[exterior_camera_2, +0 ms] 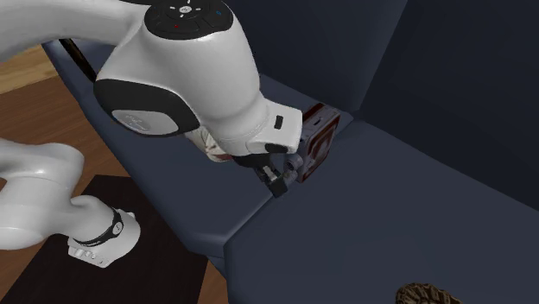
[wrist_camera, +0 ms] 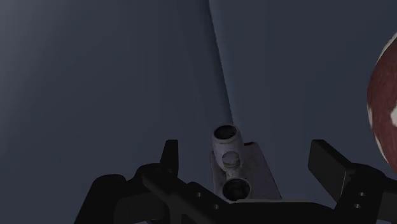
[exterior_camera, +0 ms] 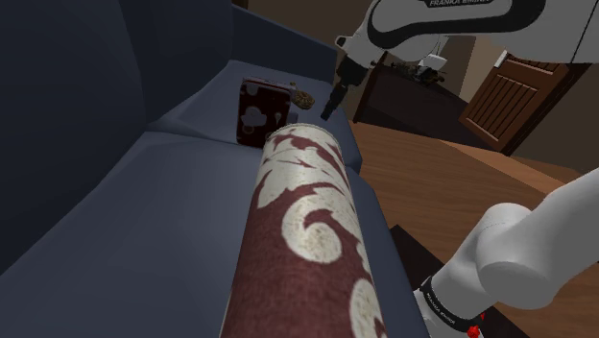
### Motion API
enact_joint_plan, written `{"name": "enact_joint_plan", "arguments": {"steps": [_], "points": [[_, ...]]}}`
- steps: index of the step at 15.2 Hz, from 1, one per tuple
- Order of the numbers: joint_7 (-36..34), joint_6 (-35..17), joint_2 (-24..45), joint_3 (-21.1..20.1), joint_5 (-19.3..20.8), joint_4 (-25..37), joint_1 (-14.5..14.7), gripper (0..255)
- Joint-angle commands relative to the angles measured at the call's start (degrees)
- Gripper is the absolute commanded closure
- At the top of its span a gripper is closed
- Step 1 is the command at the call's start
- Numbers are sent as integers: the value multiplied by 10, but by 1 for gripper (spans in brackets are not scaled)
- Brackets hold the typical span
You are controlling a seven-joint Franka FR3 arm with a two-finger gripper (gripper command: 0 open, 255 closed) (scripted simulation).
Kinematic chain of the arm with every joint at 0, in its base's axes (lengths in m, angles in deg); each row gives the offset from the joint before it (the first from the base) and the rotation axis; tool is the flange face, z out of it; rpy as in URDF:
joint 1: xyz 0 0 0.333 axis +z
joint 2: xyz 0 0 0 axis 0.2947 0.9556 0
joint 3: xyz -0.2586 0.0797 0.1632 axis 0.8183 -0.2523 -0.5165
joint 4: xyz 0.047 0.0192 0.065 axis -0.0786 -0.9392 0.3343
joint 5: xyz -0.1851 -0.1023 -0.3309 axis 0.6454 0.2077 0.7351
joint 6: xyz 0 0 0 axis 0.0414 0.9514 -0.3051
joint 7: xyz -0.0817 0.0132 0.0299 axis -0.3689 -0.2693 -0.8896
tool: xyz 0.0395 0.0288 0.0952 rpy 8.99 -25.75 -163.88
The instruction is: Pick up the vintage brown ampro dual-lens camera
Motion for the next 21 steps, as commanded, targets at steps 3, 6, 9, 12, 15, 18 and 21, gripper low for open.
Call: {"name": "enact_joint_plan", "arguments": {"steps": [3,6,9,12,15,18,21], "points": [[87,-10,72,8,-55,63,26,0],[145,-9,123,7,-95,112,38,0],[153,-30,127,6,-99,93,38,0],[161,-51,131,5,-105,76,39,0],[165,-62,134,5,-108,68,39,0],[166,-63,134,5,-108,67,39,255],[165,-62,134,5,-108,67,39,255]]}}
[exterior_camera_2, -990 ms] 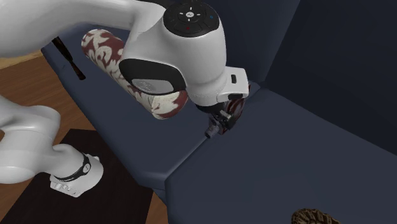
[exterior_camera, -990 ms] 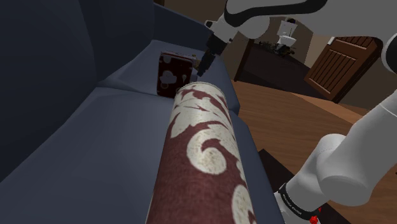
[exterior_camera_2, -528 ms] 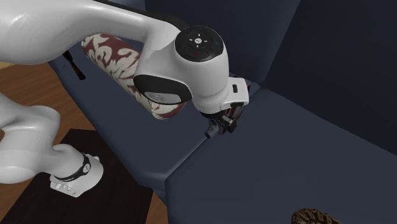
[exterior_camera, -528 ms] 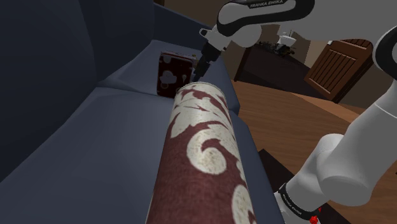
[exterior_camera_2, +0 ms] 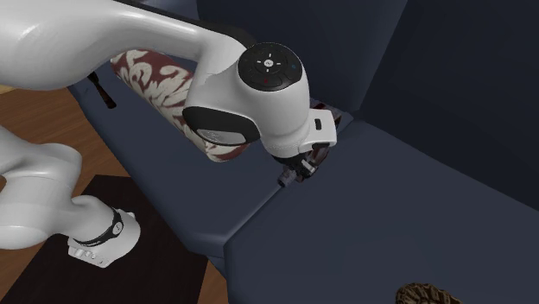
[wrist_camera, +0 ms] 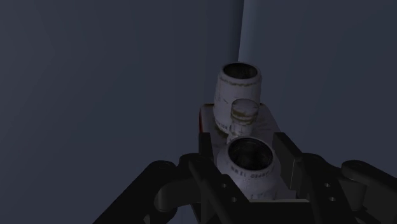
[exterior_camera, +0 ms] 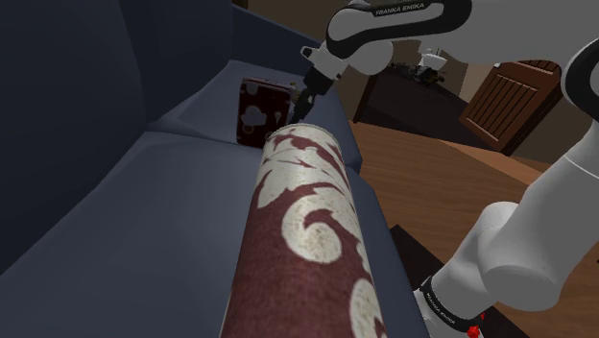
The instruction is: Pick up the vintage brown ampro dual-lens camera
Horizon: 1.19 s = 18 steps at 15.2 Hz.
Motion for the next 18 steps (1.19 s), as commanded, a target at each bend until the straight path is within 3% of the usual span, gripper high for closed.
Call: {"name": "enact_joint_plan", "arguments": {"steps": [1,5,18], "points": [[0,0,1,0,0,0,0,255],[0,0,1,0,0,0,0,255],[-33,91,-15,1,20,81,-2,255]]}}
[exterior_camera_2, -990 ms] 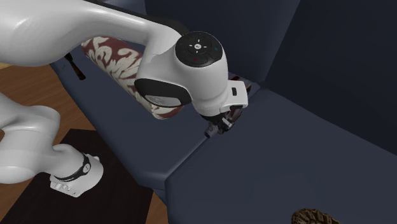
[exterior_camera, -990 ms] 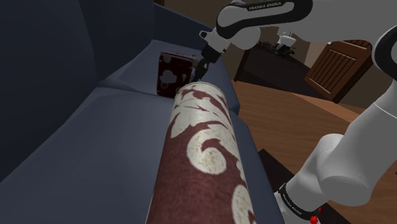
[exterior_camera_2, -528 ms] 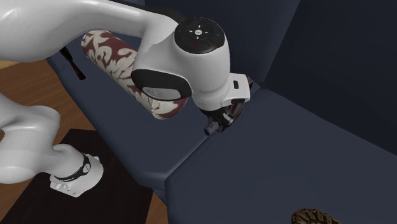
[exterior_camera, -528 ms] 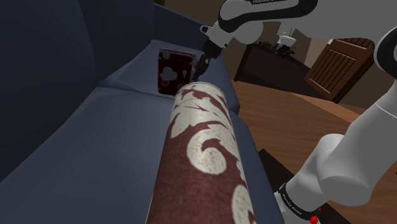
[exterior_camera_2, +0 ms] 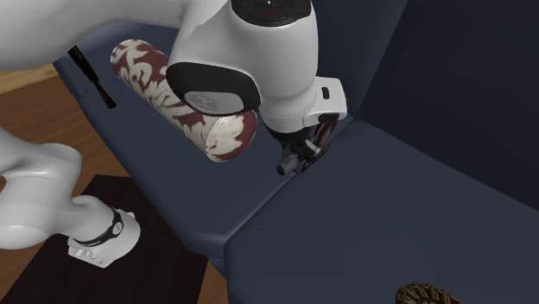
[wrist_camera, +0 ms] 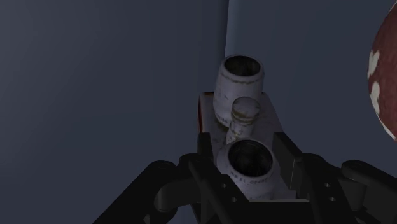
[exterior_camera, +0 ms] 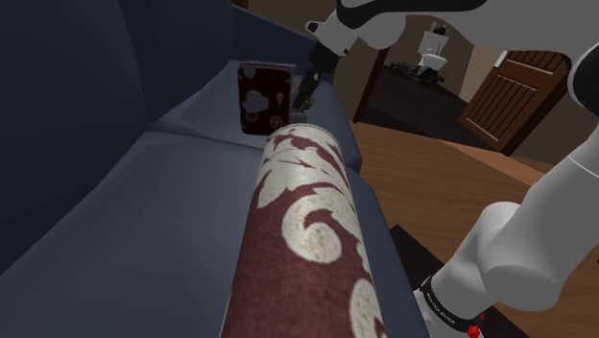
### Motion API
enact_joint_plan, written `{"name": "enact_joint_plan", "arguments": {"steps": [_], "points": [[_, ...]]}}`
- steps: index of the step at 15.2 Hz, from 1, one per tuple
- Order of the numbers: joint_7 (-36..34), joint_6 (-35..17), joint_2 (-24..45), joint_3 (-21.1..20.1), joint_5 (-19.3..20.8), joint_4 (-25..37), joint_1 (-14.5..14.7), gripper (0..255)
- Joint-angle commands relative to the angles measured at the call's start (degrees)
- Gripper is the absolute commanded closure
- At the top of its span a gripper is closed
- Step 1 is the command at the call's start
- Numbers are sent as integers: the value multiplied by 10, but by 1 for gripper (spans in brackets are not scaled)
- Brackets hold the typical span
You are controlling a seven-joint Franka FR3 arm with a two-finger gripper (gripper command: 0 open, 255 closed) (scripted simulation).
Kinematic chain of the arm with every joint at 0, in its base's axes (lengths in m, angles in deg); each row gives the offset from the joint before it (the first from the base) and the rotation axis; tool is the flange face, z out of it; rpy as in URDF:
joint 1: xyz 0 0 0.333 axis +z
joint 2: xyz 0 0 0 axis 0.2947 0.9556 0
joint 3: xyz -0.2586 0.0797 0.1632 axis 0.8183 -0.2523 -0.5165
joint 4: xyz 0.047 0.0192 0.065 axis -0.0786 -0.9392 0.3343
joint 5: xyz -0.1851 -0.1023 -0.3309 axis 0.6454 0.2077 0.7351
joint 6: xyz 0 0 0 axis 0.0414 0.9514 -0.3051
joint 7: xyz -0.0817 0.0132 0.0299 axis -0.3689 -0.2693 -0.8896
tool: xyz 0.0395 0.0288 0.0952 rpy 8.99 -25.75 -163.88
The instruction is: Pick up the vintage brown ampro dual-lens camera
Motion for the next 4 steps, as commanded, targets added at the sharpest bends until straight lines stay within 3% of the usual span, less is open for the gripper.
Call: {"name": "enact_joint_plan", "arguments": {"steps": [1,4], "points": [[-5,14,-2,0,2,16,0,255],[-8,23,-2,0,3,24,0,255]]}}
